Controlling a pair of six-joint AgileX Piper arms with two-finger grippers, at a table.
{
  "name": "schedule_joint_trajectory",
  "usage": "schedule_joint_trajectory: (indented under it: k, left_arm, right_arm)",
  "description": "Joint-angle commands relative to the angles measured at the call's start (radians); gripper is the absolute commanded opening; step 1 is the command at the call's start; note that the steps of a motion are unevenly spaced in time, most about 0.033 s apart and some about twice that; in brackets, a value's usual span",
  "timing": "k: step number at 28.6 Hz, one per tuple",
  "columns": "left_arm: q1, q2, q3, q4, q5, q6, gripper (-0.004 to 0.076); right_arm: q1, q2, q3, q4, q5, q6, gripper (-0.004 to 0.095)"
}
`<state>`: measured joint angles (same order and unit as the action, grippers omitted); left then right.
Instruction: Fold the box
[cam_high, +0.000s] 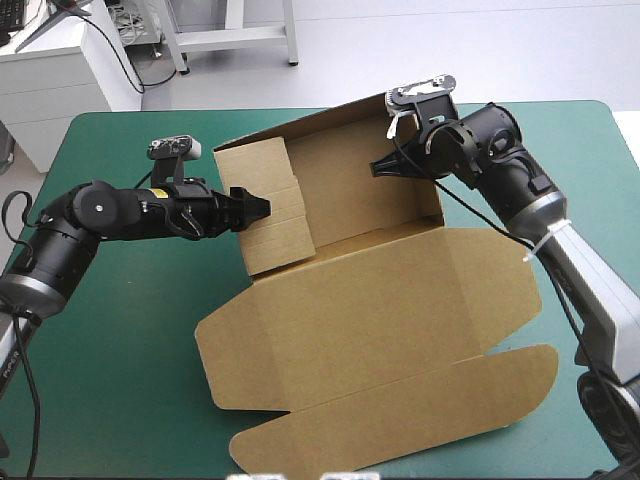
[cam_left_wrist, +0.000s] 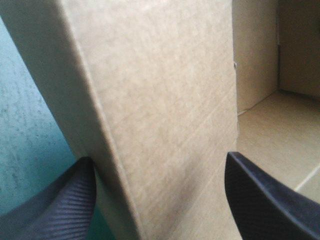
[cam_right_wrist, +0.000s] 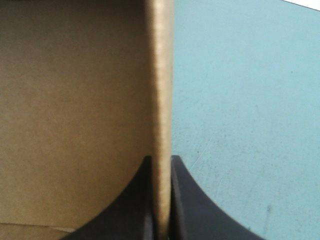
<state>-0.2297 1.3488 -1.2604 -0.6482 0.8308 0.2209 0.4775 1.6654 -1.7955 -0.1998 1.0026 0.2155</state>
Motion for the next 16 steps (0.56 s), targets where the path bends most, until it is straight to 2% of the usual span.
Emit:
schedule_joint_trajectory:
  k: [1, 5, 16]
  left_arm:
    - [-0.064, -0.030, -0.038, 0.018, -0.091, -0.104, 0.0482]
    - [-0.079, -0.030, -0.038, 0.151, -0.127, -0.227, 0.0482]
    - [-0.079, -0.006, -0.038, 0.149, -0.209, -0.285, 0.0482]
  right_arm:
    - [0.033, -0.074, -0.032, 0.034, -0.081, 0.045, -0.0005]
    - [0.058, -0.090, -0.032, 0.034, -0.081, 0.058, -0.0003]
    - [0.066, -0.099, -0.064, 0.044, -0.060, 0.083, -0.0003]
